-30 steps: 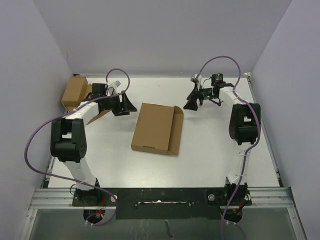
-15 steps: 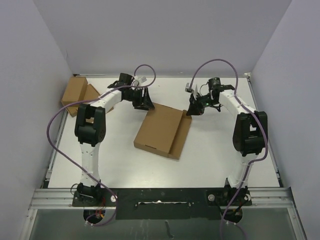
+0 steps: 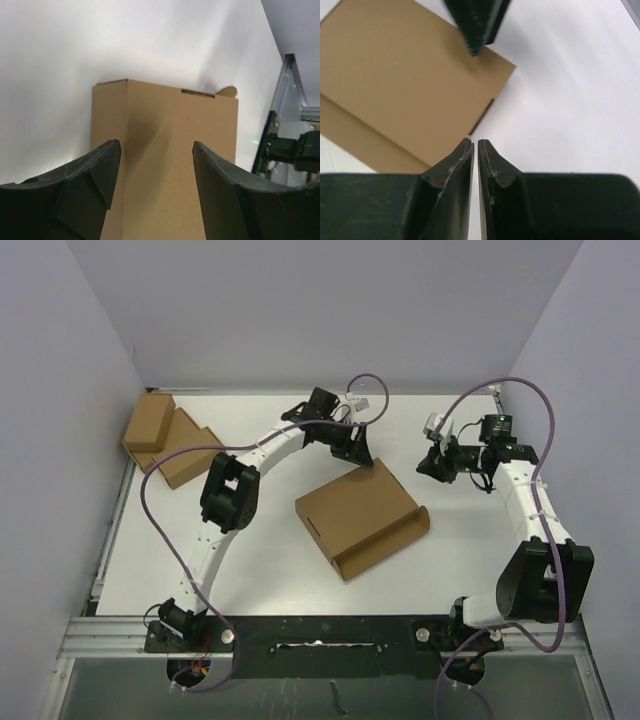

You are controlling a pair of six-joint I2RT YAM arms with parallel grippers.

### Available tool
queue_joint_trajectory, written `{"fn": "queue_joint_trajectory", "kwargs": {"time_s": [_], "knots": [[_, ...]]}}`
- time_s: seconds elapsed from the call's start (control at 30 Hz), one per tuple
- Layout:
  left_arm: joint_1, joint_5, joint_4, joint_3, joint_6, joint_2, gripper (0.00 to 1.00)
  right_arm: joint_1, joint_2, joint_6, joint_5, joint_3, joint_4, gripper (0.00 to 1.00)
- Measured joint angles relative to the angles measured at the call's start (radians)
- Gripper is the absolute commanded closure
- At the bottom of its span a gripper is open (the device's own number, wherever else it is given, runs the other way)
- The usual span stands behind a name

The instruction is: Fold the paper box

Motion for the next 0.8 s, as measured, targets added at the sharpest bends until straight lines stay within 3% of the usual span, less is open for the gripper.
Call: {"fn": "queue_joint_trajectory", "kwargs": {"time_s": [0.07, 0.17, 0.37, 0.43, 0.6, 0.7, 0.8], "knots": [[-0.035, -0.033, 0.064, -0.049, 0.005, -0.027, 0.29, -0.048, -0.012, 0.033, -0.004, -0.026, 0.042, 0.89], [-0.052, -0.129, 0.219, -0.334, 0.005, -0.185, 0.05, -0.081, 0.01, 0.098, 0.004, -0.059, 0.103, 0.94], [0.018, -0.325, 0.59, -0.974, -0.034, -0.743, 0.03, -0.038, 0.138, 0.184, 0.079, -0.068, 0.168, 1.0], [0.05, -0.359, 0.663, -1.091, -0.078, -0.919, 0.09, -0.026, 0.185, 0.207, 0.111, -0.066, 0.173, 1.0], [0.082, -0.455, 0.72, -1.346, -0.217, -1.27, 0.42, -0.011, 0.253, 0.235, 0.182, -0.064, 0.166, 1.0], [0.055, -0.502, 0.686, -1.508, -0.309, -1.374, 0.45, -0.011, 0.262, 0.224, 0.197, -0.059, 0.15, 1.0], [0.023, -0.535, 0.625, -1.639, -0.404, -1.377, 0.5, -0.011, 0.272, 0.21, 0.199, -0.051, 0.126, 1.0]]}}
